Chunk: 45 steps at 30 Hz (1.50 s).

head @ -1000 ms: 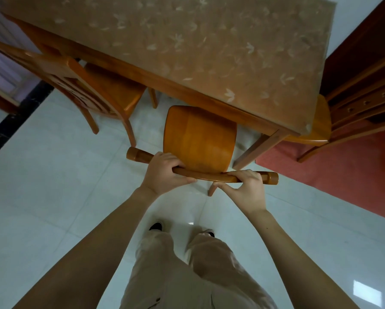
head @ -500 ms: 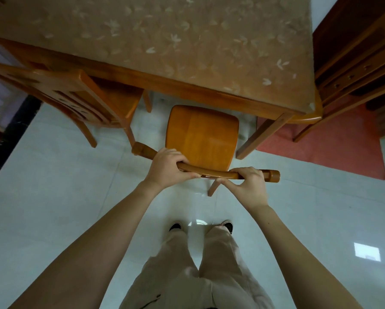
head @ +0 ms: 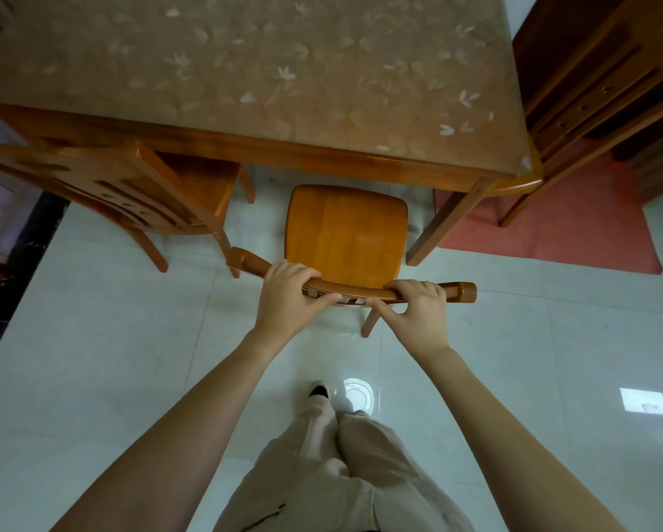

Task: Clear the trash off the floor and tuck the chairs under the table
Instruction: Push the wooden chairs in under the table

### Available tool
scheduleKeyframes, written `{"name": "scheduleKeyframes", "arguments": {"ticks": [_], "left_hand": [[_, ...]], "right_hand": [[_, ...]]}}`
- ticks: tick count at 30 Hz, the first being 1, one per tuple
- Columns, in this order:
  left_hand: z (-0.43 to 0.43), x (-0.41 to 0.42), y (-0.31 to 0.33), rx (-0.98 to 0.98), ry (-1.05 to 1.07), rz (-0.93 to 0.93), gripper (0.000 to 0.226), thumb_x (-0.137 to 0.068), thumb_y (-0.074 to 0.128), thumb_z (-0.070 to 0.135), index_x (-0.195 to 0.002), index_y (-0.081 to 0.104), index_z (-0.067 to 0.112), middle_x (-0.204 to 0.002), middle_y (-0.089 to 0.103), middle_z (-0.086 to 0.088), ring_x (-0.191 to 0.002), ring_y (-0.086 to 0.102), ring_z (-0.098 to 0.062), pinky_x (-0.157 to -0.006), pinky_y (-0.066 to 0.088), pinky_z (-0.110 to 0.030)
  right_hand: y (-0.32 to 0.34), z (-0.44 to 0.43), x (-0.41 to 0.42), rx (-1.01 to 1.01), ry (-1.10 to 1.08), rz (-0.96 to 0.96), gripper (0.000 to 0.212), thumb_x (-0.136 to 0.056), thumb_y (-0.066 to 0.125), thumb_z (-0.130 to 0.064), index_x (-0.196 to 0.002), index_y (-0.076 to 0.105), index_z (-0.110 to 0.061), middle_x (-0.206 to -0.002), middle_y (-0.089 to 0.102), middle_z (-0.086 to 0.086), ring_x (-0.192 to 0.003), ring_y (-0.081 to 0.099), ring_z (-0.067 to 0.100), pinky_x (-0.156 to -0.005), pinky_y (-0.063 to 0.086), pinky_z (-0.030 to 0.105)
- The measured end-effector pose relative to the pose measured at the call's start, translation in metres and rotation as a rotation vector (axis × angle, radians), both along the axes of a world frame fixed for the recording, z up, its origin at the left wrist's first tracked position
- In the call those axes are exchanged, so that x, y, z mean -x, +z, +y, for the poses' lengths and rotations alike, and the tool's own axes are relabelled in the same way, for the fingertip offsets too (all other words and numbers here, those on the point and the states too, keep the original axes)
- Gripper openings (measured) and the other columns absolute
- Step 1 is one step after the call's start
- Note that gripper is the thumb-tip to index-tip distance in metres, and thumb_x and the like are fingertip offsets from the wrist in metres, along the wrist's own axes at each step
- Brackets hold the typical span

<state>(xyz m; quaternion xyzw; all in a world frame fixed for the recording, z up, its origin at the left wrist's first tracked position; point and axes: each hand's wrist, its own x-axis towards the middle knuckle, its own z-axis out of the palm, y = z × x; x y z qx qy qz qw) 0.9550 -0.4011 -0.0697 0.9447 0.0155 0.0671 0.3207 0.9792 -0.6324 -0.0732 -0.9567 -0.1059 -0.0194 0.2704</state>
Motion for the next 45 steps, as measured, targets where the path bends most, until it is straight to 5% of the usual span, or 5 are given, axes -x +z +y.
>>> {"name": "scheduleKeyframes", "arguments": {"ticks": [7, 25, 34, 45], "left_hand": [[-0.004, -0.009, -0.006, 0.146, 0.062, -0.037, 0.043, -0.065, 0.073, 0.063, -0.081, 0.066, 0.024, -0.080, 0.059, 0.016, -0.081, 0.051, -0.006, -0.078, 0.035, -0.024], [0.007, -0.085, -0.013, 0.150, 0.045, -0.060, 0.042, -0.066, 0.070, 0.067, -0.077, 0.065, 0.026, -0.077, 0.060, 0.016, -0.079, 0.049, -0.004, -0.076, 0.032, -0.024], [0.018, -0.136, -0.011, 0.142, 0.038, -0.035, 0.041, -0.067, 0.070, 0.066, -0.078, 0.065, 0.027, -0.080, 0.060, 0.017, -0.082, 0.048, -0.004, -0.080, 0.025, -0.011], [0.034, -0.198, -0.014, 0.140, 0.016, -0.068, 0.045, -0.065, 0.068, 0.068, -0.076, 0.065, 0.025, -0.076, 0.058, 0.016, -0.080, 0.048, -0.005, -0.079, 0.027, -0.023]], "right_hand": [[-0.012, -0.009, -0.015, -0.190, -0.046, 0.076, 0.056, -0.067, 0.056, -0.083, -0.085, 0.072, -0.032, -0.077, 0.063, -0.019, -0.083, 0.049, 0.004, -0.086, 0.027, 0.027], [-0.016, 0.000, -0.089, -0.202, -0.043, 0.039, 0.050, -0.068, 0.062, -0.079, -0.081, 0.071, -0.031, -0.076, 0.062, -0.018, -0.082, 0.051, 0.006, -0.086, 0.031, 0.031], [-0.015, 0.012, -0.140, -0.202, -0.054, 0.047, 0.064, -0.065, 0.051, -0.088, -0.085, 0.071, -0.030, -0.080, 0.063, -0.016, -0.084, 0.051, 0.008, -0.087, 0.030, 0.030], [-0.013, 0.027, -0.196, -0.218, -0.070, 0.041, 0.058, -0.066, 0.054, -0.086, -0.084, 0.069, -0.033, -0.080, 0.064, -0.017, -0.084, 0.050, 0.006, -0.087, 0.030, 0.031]]}}
